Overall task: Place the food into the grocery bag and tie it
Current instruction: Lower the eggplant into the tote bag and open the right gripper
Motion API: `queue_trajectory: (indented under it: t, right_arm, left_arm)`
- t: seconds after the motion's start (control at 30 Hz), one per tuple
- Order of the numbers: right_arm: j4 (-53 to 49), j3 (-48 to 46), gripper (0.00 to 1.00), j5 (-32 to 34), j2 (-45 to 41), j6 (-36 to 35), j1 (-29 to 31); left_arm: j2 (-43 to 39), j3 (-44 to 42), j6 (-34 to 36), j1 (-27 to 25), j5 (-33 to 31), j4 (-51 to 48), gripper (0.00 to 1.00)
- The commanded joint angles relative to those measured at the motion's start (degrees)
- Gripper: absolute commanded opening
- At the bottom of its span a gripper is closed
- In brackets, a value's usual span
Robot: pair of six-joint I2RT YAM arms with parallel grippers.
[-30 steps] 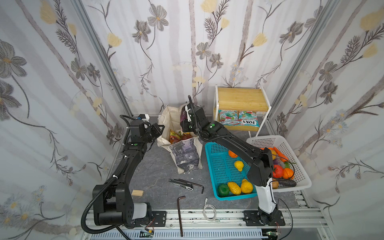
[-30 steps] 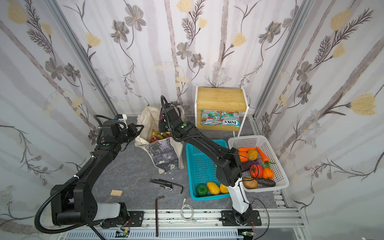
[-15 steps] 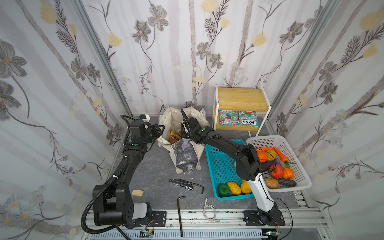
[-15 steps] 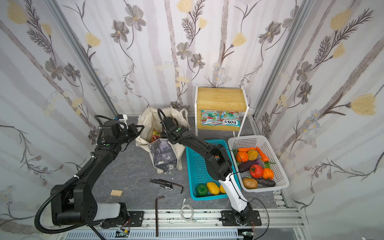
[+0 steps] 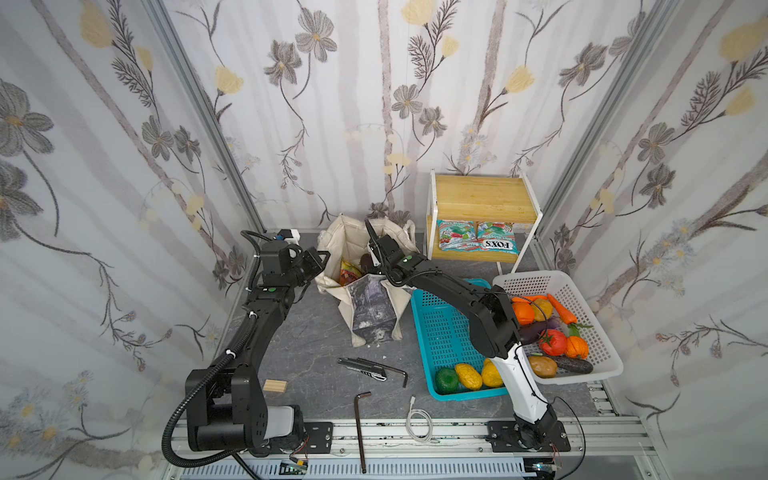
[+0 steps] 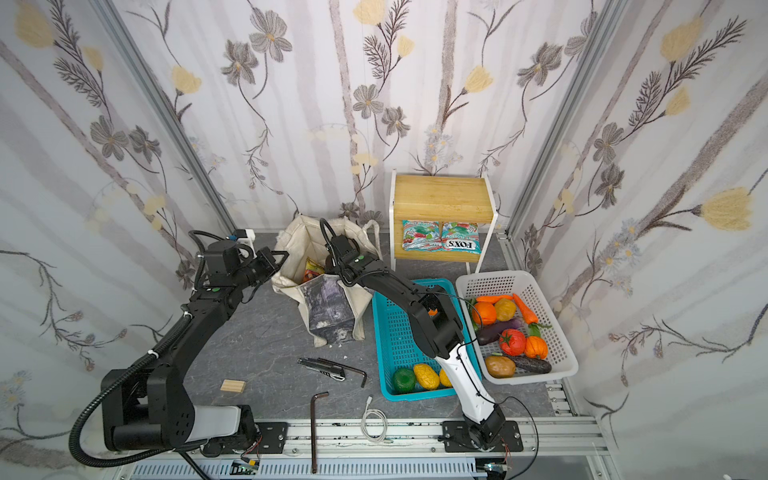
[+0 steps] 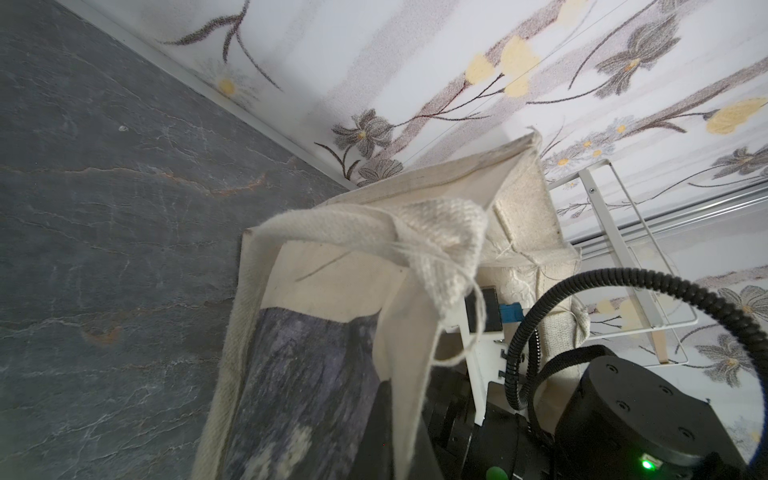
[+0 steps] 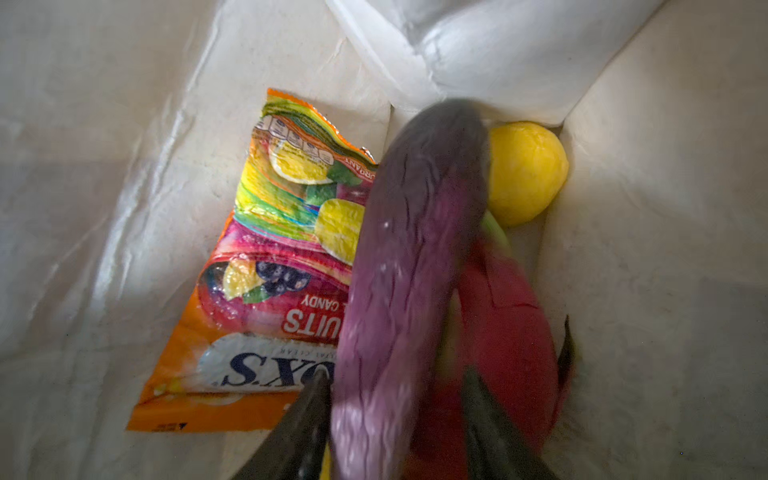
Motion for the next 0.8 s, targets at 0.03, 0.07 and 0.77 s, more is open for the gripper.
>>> queue_trajectory:
  t: [0.03, 0.07, 0.77]
  right_arm:
    - [-2.16, 0.09, 0.7, 1.12, -2.27, 0.21, -0.04]
    - [-2.11, 0.1, 0.76, 1.1, -3.22, 0.2, -0.04]
    - [-5.67, -3.33, 1.0, 19.84, -31.01, 2.52, 1.1]
  left_arm:
    - [-0.44, -0.05, -0.46, 0.1, -0.11, 3.51, 0.0]
    - [-0.42, 0.04, -0.56, 0.1, -0.05, 3.52, 0.0]
    - [-1.03, -0.14, -0.52, 0.1, -0.13, 3.85, 0.0]
